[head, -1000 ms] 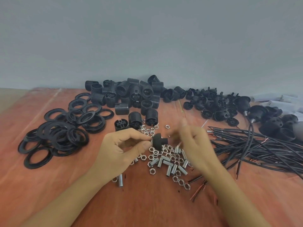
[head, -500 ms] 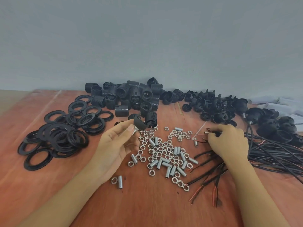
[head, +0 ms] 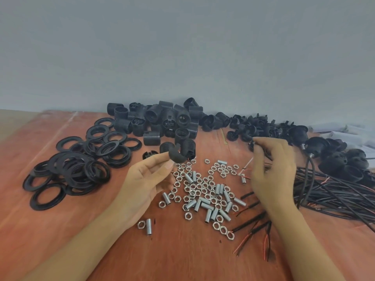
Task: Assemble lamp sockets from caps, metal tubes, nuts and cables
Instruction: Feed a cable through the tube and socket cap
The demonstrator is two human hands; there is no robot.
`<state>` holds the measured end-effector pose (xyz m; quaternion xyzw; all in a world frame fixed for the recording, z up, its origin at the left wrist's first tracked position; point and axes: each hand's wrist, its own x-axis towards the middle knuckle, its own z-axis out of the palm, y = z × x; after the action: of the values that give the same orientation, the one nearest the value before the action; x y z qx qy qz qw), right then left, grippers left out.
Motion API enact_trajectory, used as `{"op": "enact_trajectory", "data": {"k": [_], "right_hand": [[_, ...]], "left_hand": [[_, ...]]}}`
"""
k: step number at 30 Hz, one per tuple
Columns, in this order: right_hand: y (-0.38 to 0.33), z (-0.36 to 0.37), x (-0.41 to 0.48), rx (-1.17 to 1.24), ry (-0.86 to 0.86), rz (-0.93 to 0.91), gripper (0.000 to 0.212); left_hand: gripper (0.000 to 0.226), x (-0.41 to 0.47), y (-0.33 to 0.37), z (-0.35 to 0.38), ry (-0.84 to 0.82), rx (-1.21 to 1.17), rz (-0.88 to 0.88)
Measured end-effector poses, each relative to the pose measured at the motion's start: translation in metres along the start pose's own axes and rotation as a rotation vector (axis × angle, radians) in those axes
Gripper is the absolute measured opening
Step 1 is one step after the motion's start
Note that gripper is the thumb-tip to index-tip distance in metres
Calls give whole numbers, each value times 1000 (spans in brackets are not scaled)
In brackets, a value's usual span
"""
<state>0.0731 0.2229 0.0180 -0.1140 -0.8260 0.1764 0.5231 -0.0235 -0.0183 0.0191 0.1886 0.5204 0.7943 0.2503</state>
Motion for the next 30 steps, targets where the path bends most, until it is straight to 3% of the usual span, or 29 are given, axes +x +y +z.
{"op": "enact_trajectory", "data": {"k": [3, 8, 15, 20, 25, 30], "right_hand": [[-34, 14, -12, 293, -107, -99, 19], [-54, 29, -31, 452, -305, -127, 19], [-48, 28, -31, 411, -317, -134, 22], [-48, 27, -31, 464, -352, -151, 22], [-49, 25, -35, 527, -419, -35, 19], [-49, 24, -33, 499, -413, -97, 15]], "left_hand": [[37, -1, 0, 3, -7, 46, 13], [24, -2, -1, 1, 7, 87, 28], [28, -1, -4, -1, -21, 224, 121], [30, 0, -6, -2, -29, 220, 130], [30, 0, -8, -4, -63, 259, 164], [26, 0, -7, -3, -61, 239, 208]]}}
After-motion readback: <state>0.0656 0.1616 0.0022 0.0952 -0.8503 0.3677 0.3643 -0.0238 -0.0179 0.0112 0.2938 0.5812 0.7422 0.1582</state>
